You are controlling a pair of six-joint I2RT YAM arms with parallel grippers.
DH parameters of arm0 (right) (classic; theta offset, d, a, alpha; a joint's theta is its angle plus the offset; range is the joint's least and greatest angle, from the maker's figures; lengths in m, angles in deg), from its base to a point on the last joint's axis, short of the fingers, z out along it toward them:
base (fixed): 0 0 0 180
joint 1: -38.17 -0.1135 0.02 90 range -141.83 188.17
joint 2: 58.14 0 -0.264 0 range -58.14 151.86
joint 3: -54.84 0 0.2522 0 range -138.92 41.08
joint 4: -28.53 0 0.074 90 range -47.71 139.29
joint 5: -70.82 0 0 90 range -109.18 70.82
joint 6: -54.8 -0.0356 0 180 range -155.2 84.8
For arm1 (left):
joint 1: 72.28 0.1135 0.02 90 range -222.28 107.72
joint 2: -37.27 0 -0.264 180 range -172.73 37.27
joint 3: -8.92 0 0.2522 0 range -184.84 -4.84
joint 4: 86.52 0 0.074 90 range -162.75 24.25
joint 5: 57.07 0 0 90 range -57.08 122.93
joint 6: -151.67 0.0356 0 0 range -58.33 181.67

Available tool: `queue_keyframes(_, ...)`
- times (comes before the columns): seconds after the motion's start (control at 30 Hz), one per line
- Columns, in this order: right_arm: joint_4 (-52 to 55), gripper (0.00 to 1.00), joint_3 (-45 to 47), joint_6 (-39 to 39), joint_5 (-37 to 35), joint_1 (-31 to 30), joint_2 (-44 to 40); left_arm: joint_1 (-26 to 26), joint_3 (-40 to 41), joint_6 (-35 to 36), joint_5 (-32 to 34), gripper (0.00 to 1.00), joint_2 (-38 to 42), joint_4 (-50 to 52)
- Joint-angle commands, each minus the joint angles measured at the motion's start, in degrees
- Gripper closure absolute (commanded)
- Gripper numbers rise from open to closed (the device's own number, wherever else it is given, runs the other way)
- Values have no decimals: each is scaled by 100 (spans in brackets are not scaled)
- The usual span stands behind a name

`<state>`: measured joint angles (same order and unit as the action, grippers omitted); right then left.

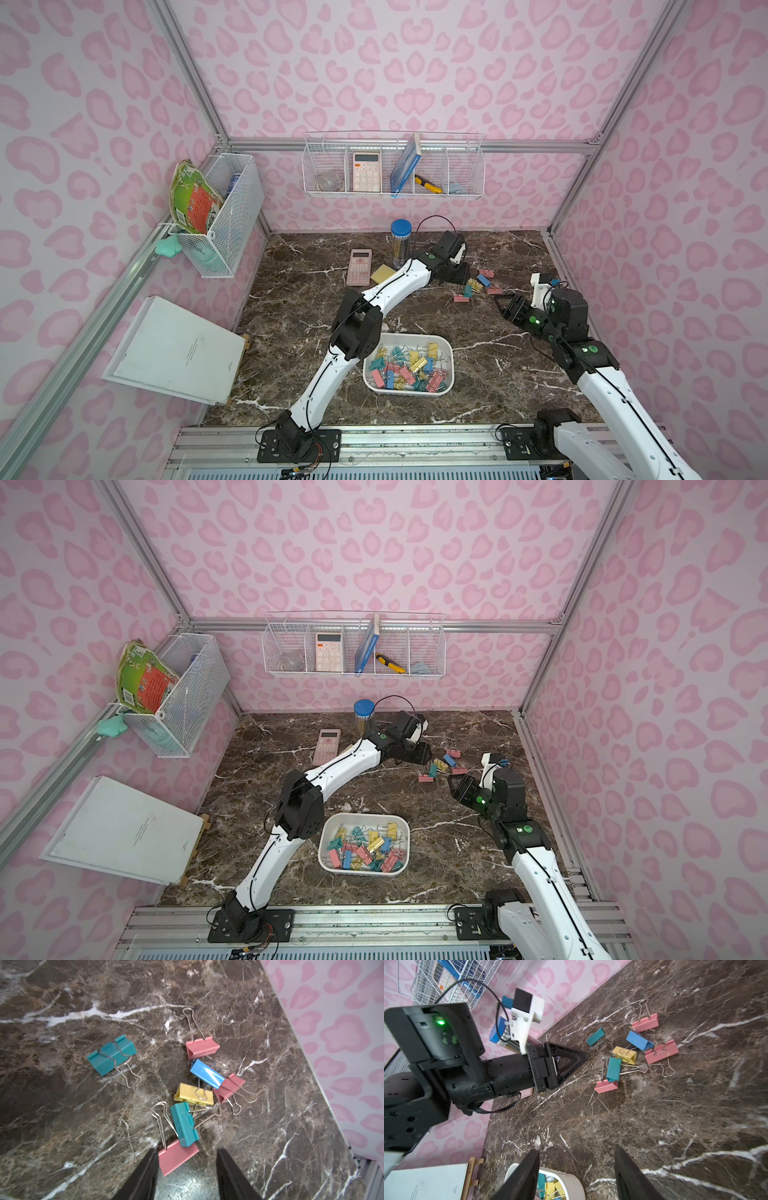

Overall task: Put the binder clips in the storage box
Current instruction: Pick up the binder clip at the center of the board.

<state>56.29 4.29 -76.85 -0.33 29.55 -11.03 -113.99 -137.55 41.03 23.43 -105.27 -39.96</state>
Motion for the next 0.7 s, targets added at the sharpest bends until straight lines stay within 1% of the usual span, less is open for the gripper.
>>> queue_keyframes(0.0,-125,40,31,121,92,-8,-35,4,-72,402,120,53,-151,365)
queue_keyframes(0.07,-123,40,40,117,112,-3,-33,5,-229,534,-6,54,-302,568)
queue_keyframes(0.2,-127,40,73,78,119,-1,-93,5,-775,570,71,53,-731,1137)
queue_keyframes(0.4,-117,40,106,11,115,-7,-184,5,-789,536,-176,54,-866,1194)
queue_keyframes(0.5,-134,40,120,-23,118,-6,-212,-3,-791,650,-618,53,-931,1182)
queue_keyframes(0.53,-130,40,120,-20,119,-8,-208,-11,-787,692,-686,51,-949,1184)
queue_keyframes(0.67,-117,40,109,-45,154,-9,-224,-47,-796,780,-432,45,-1025,1386)
